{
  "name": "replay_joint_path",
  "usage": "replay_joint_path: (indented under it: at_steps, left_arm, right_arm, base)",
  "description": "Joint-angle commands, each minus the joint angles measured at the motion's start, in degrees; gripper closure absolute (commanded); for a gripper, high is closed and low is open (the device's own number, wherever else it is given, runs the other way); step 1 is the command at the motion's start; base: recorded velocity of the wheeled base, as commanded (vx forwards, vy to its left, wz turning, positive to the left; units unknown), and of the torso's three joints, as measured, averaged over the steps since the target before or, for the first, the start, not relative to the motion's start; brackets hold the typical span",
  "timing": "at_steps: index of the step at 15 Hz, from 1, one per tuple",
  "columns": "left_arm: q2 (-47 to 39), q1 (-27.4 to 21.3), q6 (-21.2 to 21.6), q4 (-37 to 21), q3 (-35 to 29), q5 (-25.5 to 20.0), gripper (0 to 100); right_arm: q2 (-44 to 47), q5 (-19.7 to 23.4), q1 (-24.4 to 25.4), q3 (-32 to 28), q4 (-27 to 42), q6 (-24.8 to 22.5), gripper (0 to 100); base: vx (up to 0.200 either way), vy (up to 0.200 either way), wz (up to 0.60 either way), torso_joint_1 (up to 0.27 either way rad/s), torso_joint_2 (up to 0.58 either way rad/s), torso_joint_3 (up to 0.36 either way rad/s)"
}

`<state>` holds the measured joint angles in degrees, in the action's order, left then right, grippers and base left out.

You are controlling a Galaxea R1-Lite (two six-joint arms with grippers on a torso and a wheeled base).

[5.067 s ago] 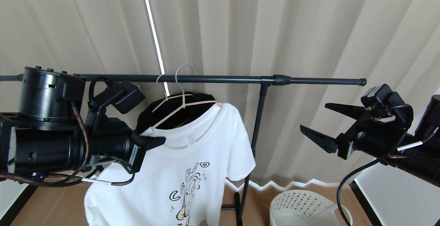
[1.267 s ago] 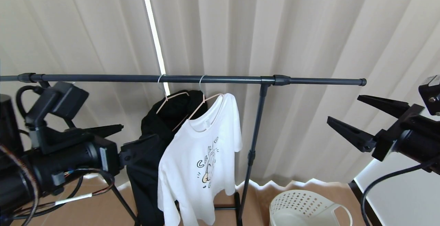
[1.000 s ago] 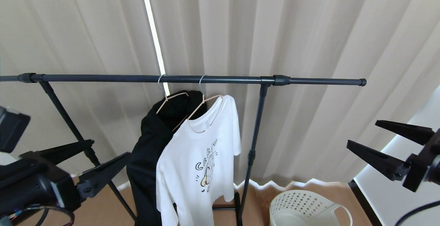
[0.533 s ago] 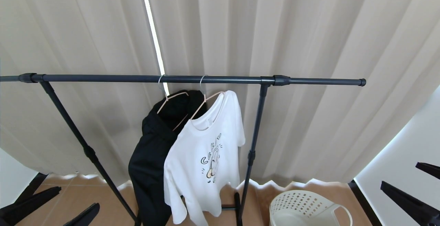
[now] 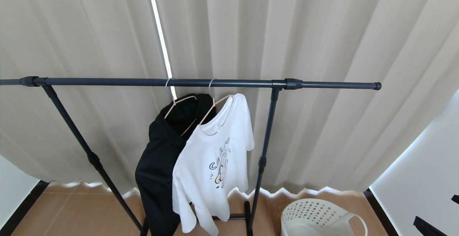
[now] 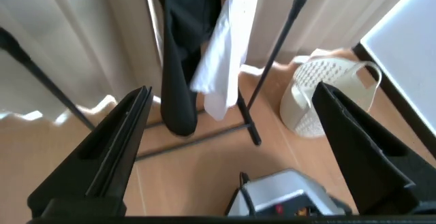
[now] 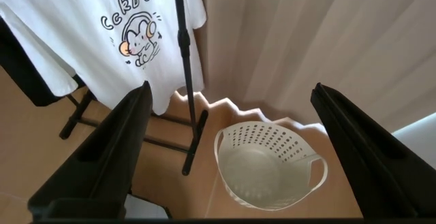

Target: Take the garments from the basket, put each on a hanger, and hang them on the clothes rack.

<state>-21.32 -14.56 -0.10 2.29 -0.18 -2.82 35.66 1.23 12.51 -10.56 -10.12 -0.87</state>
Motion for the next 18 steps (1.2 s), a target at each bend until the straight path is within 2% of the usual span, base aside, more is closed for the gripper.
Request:
replay_joint_path:
  at_steps: [1, 2, 3, 4, 5, 6, 8, 9, 12, 13, 14, 18]
  left_arm:
    - [13.7, 5.2, 1.9, -2.7, 0.1, -0.2, 0]
    - [15.9, 6.3, 4.2, -2.6, 0.1, 0.7, 0]
    - [15.6, 6.3, 3.5, -2.6, 0.1, 2.7, 0]
    - [15.6, 6.3, 3.5, -2.6, 0.1, 2.7, 0]
    - [16.0, 11.8, 2.9, -2.6, 0.1, 3.8, 0]
    - [18.2, 16.0, 3.3, -2.6, 0.1, 2.6, 0]
    - [20.9, 14.3, 2.7, -2.5, 0.1, -0.5, 0]
    - [20.9, 14.5, 2.6, -2.6, 0.1, -0.4, 0]
    - [20.9, 14.5, 1.3, -2.5, 0.1, -0.3, 0]
    - [21.0, 14.5, 1.4, -2.5, 0.1, -0.3, 0]
    - [20.9, 14.5, 1.3, -2.4, 0.1, -0.3, 0]
    - [20.9, 14.5, 1.4, -2.5, 0.1, -0.3, 0]
  right_arm:
    - [-0.5, -0.1, 0.0, 0.0, -0.1, 0.0, 0]
    - [-1.6, -0.2, 0.0, 0.2, 0.3, 0.0, 0]
    - [-3.6, -0.2, -0.1, 0.5, 0.6, 0.0, 0]
    - [-3.6, -0.2, -0.1, 0.5, 0.6, 0.0, 0]
    - [-7.1, -1.6, -0.3, 0.4, 3.7, -0.1, 0]
    - [-9.1, -2.2, -0.2, 0.4, 5.2, -0.1, 0]
    - [-14.3, -2.2, -0.2, 1.1, 8.6, -0.1, 0]
    - [-17.9, -2.5, -0.2, 1.9, 10.2, -0.3, 0]
    - [-27.7, -7.3, -2.5, 3.3, 16.9, -5.5, 0]
    - [-30.8, -7.6, -3.1, 3.9, 18.2, -6.3, 0]
    - [-30.9, -8.4, -4.0, 6.3, 16.9, -6.3, 0]
    - [-30.2, -9.1, -5.5, 7.0, 15.0, -5.5, 0]
  base:
    - [0.0, 0.0, 0.0, 0.0, 0.0, 0.0]
    - [0.0, 0.0, 0.0, 0.0, 0.0, 0.0]
    - [0.0, 0.0, 0.0, 0.0, 0.0, 0.0]
    - [0.0, 0.0, 0.0, 0.0, 0.0, 0.0]
    - [0.0, 0.0, 0.0, 0.0, 0.0, 0.0]
    - [0.0, 0.0, 0.0, 0.0, 0.0, 0.0]
    - [0.0, 0.0, 0.0, 0.0, 0.0, 0.0]
    - [0.0, 0.0, 0.0, 0.0, 0.0, 0.0]
    - [0.0, 0.0, 0.0, 0.0, 0.0, 0.0]
    - [0.0, 0.0, 0.0, 0.0, 0.0, 0.0]
    - [0.0, 0.0, 0.0, 0.0, 0.0, 0.0]
    - [0.0, 0.0, 0.0, 0.0, 0.0, 0.0]
